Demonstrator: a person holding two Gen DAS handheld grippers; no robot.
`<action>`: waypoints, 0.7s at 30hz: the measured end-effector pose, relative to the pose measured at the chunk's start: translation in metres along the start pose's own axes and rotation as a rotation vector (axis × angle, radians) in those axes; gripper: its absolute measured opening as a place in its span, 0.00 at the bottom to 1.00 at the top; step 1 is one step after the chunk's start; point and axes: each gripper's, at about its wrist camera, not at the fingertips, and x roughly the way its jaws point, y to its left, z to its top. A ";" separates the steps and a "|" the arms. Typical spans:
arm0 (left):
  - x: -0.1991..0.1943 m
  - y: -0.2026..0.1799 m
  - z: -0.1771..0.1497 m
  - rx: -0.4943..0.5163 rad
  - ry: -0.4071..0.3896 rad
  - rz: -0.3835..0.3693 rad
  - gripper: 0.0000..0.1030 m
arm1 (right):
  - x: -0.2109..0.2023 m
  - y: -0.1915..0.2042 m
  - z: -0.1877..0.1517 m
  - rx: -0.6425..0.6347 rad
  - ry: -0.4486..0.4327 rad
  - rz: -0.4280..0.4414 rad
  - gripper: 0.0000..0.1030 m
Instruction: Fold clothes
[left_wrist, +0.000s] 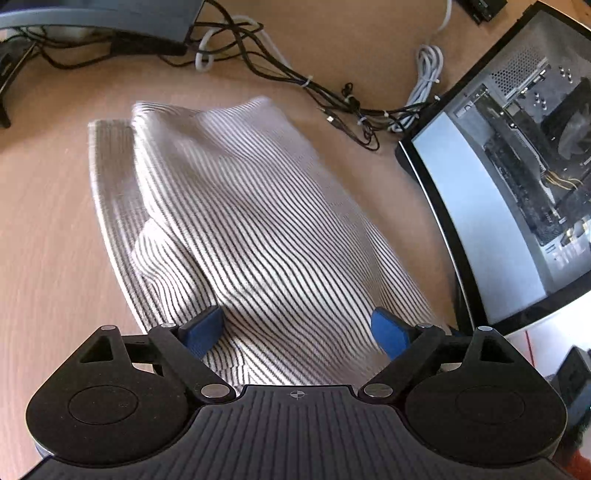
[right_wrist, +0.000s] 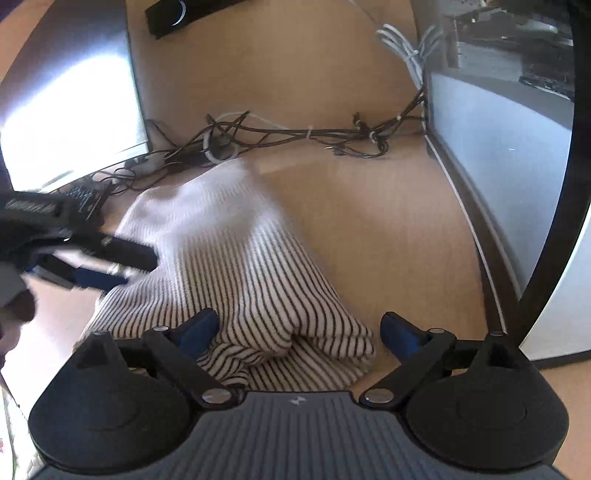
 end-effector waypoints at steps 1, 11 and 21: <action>0.001 0.000 0.003 0.000 -0.002 0.000 0.89 | -0.001 0.003 -0.001 -0.005 0.000 0.006 0.93; 0.005 0.006 0.019 0.054 0.014 -0.019 0.92 | 0.003 0.035 -0.004 0.005 0.029 -0.061 1.00; -0.008 0.023 0.014 0.093 0.007 -0.092 0.82 | 0.001 0.066 0.007 -0.133 0.077 -0.213 1.00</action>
